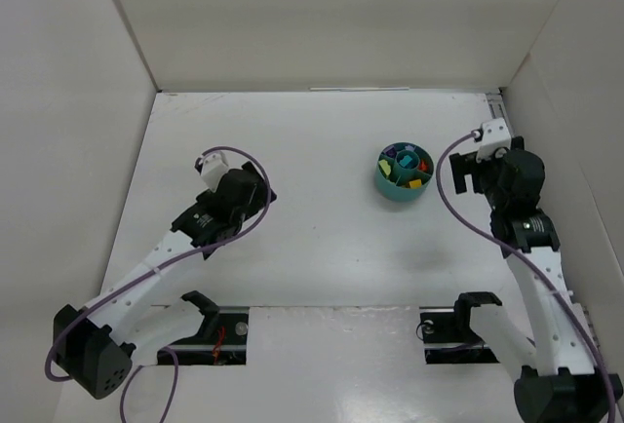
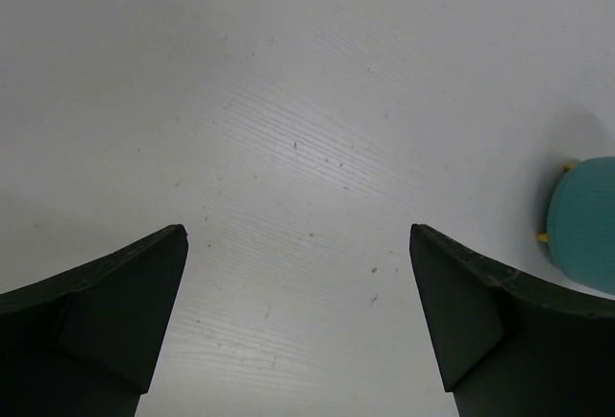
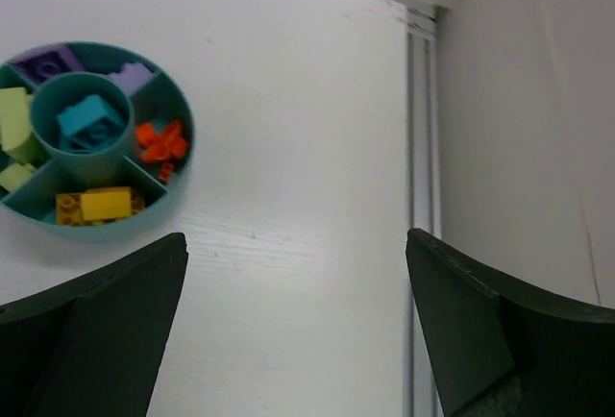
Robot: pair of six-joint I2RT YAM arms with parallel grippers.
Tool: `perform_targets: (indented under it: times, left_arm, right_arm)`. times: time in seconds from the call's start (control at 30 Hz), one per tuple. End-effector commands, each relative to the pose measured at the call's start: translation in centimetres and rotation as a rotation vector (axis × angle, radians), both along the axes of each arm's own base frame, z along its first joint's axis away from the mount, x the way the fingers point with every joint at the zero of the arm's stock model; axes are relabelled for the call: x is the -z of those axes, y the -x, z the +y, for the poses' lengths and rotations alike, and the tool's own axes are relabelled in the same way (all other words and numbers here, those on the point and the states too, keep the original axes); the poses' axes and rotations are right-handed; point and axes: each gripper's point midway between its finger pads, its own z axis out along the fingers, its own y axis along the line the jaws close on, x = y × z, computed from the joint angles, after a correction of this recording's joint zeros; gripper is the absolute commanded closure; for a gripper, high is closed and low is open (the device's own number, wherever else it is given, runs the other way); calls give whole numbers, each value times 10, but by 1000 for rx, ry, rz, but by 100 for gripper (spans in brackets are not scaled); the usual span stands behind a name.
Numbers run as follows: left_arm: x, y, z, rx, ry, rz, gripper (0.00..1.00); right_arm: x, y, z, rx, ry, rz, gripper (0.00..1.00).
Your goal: Sort the legos into containers by color
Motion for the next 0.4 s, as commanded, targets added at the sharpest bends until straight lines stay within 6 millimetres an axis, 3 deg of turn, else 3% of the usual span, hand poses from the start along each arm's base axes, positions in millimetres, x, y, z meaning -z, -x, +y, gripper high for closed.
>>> perform_targets:
  times: [0.0, 0.13, 0.37]
  left_arm:
    - [-17, 2, -1, -5, 36, -39, 0]
    - [-24, 3, 2, -12, 49, -69, 0]
    - [-31, 5, 7, -31, 65, -103, 0]
  right_arm:
    - [20, 44, -44, 280, 6, 67, 0]
    - [16, 68, -58, 377, 12, 31, 0]
    - [13, 77, -59, 371, 25, 4, 0]
